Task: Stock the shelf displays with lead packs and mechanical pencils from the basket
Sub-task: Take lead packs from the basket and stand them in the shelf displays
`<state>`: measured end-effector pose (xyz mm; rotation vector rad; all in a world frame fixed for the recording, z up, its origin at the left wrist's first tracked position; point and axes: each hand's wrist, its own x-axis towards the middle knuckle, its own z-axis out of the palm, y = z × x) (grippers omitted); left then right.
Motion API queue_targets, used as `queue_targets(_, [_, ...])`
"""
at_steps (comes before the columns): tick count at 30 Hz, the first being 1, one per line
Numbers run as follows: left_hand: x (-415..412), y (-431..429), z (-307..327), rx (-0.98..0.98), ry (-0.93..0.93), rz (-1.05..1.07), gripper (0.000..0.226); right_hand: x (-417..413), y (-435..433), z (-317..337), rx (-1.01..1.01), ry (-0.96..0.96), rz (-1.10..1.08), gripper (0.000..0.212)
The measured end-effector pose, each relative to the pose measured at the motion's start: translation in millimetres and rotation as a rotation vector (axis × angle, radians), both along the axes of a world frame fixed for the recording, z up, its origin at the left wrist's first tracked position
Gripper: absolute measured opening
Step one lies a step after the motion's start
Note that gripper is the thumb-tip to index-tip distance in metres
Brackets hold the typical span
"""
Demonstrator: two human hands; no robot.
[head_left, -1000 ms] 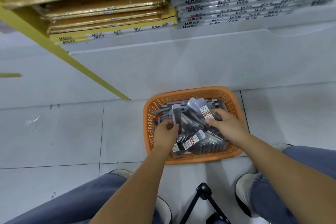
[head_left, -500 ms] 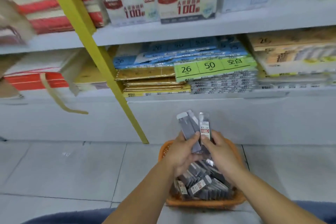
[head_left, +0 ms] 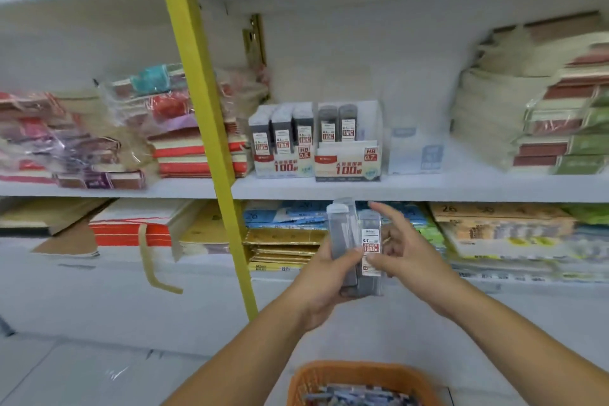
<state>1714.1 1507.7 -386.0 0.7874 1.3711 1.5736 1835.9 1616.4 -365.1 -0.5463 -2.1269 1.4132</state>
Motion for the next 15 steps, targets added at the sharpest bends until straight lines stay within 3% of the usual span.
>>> queue_targets(6, [-28, 26, 37, 0.096, 0.005, 0.095, 0.03, -12, 29, 49, 0.074, 0.15, -0.081, 0.061])
queue_targets(9, [-53, 31, 53, 0.203, 0.114, 0.21, 0.026, -25, 46, 92, 0.235, 0.267, -0.127, 0.05])
queue_targets(12, [-71, 32, 62, 0.294, 0.158, 0.272, 0.021, -44, 62, 135, 0.396, 0.375, -0.183, 0.054])
queue_targets(15, [-80, 34, 65, 0.313, 0.19, 0.292, 0.018, -69, 81, 161, 0.583, 0.357, -0.249, 0.053])
